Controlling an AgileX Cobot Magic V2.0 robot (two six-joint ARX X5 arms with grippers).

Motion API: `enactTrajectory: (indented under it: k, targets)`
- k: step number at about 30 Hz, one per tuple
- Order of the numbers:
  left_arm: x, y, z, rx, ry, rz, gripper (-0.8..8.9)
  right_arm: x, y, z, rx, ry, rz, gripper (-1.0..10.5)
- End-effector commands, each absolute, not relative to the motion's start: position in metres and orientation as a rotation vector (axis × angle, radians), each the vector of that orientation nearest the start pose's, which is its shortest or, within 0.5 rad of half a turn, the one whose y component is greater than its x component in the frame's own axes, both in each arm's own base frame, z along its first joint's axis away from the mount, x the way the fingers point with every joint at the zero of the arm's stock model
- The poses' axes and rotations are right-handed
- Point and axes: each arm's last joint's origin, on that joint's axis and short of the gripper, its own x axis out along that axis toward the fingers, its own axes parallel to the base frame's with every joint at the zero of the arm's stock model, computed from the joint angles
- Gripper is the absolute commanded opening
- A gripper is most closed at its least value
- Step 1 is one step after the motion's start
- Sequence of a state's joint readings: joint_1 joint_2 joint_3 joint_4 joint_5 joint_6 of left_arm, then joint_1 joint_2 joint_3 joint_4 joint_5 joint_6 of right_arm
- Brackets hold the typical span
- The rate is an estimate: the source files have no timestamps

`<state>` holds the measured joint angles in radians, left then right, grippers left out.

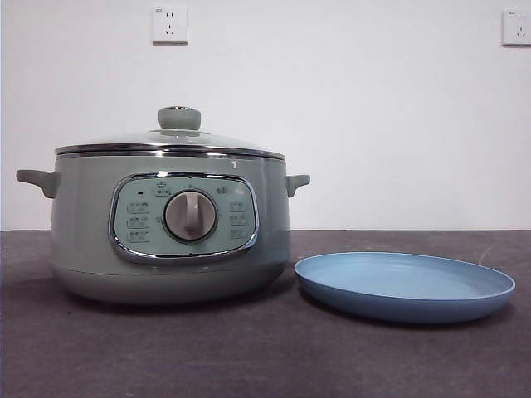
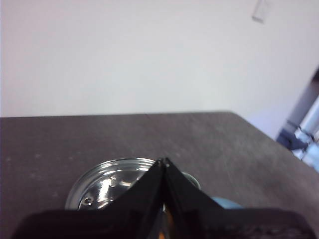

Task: Take the potato out from the steamer,put the potato on the plate,close the lid

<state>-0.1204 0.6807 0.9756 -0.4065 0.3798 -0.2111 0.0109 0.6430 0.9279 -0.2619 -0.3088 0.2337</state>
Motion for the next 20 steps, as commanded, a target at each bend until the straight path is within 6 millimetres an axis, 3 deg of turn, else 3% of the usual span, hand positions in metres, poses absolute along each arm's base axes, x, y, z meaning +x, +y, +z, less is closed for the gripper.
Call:
enactTrajectory:
  k: [1,7,11,12,14,16,17,20]
  targets:
    - [0.131,-0.027,0.411,-0.143,0.182,-0.513,-0.06,0.129,0.012,0.423,0.13,0.006,0.391,-0.1]
    - [0.146,-0.031,0.441,-0.118,0.253,-0.584,-0.06,0.16,0.023,0.461,0.089,0.178,0.717,-0.1]
    - [0.154,-0.034,0.45,-0.131,0.286,-0.681,-0.03,0.183,0.03,0.468,0.102,0.313,0.856,0.2]
    - [0.157,-0.035,0.452,-0.133,0.285,-0.693,0.06,0.188,0.031,0.469,0.107,0.337,0.861,0.8]
    - [0.159,-0.036,0.453,-0.132,0.285,-0.696,1.34,0.196,0.034,0.468,0.119,0.378,0.865,2.9]
    - [0.161,-0.036,0.452,-0.133,0.289,-0.69,4.06,0.201,0.035,0.465,0.117,0.397,0.871,5.5]
    - [0.162,-0.037,0.452,-0.135,0.293,-0.689,4.88,0.202,0.036,0.464,0.114,0.402,0.862,6.2]
    - [0.167,-0.038,0.449,-0.14,0.314,-0.692,5.03,0.204,0.035,0.464,0.085,0.403,0.796,6.4]
